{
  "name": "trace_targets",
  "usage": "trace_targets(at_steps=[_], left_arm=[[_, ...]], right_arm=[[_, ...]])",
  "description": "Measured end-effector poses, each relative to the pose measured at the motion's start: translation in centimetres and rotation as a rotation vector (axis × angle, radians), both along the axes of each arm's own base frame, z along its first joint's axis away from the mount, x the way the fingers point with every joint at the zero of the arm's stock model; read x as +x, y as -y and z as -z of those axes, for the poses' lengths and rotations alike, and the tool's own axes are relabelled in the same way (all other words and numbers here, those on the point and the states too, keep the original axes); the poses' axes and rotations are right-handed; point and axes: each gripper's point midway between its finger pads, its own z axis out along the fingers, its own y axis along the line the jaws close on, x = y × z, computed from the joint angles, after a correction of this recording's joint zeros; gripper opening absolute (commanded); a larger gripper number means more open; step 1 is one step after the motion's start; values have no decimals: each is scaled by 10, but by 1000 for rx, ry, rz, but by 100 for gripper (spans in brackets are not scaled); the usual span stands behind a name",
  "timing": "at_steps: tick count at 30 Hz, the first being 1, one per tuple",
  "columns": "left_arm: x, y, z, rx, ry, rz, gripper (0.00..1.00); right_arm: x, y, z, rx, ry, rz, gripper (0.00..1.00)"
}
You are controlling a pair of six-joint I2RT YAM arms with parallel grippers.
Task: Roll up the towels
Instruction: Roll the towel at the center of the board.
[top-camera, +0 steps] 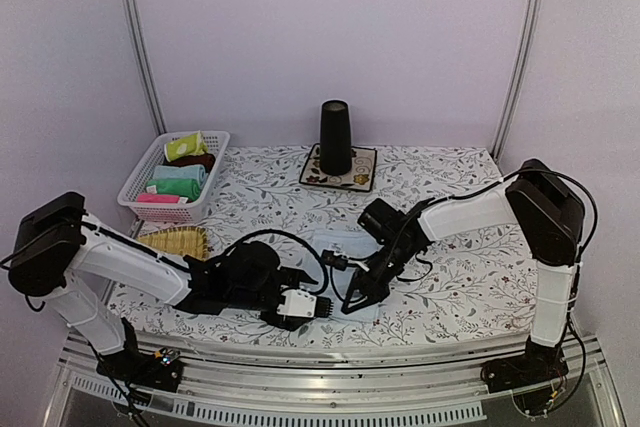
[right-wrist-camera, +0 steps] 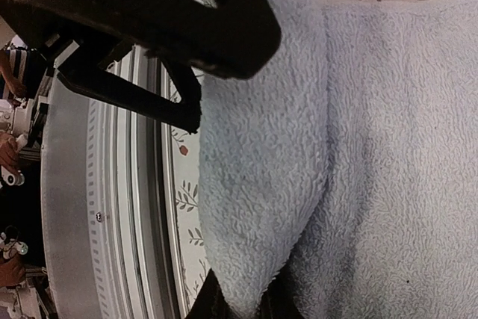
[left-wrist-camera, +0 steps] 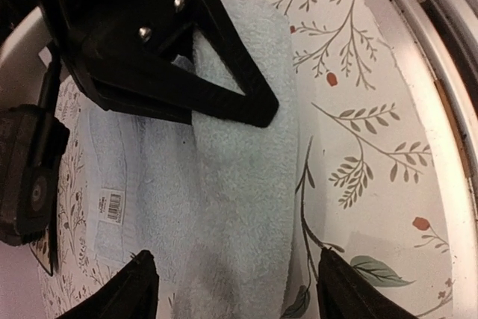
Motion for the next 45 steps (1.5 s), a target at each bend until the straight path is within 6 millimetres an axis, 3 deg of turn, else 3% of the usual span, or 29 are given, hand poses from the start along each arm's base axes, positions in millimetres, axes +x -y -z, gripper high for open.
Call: trace_targets(at_steps=[3,9,14,18,23,28,34,36,41,45], left_arm=[[-1,4,4,13,2,14,69],[1,9,20,54,-16,15,52],[6,19,29,78,-36,9,23],[6,24,34,102,-64,13,1],[1,26,33,109,-131,28,0],[-3,24,31,109,-256,38,0],[-6,25,26,114,-419,32,0],[-5,26,29,116,-474,25,0],[-4,24,30,100,-583,23,0],[-3,23,30,95,-650,18,0]], right_arm=[[-1,1,-1,6,-28,5,12],[-3,3,0,3,-59,6,13],[-4,5,3,-6,-70,7,18],[-2,5,2,-21,-66,10,43],[7,8,-1,-46,2,27,67],[33,25,-38,-42,183,99,85],[60,47,-83,-22,407,197,95],[64,52,-87,-31,451,218,100],[64,76,-85,-71,551,268,99],[62,97,-99,-59,661,328,99]])
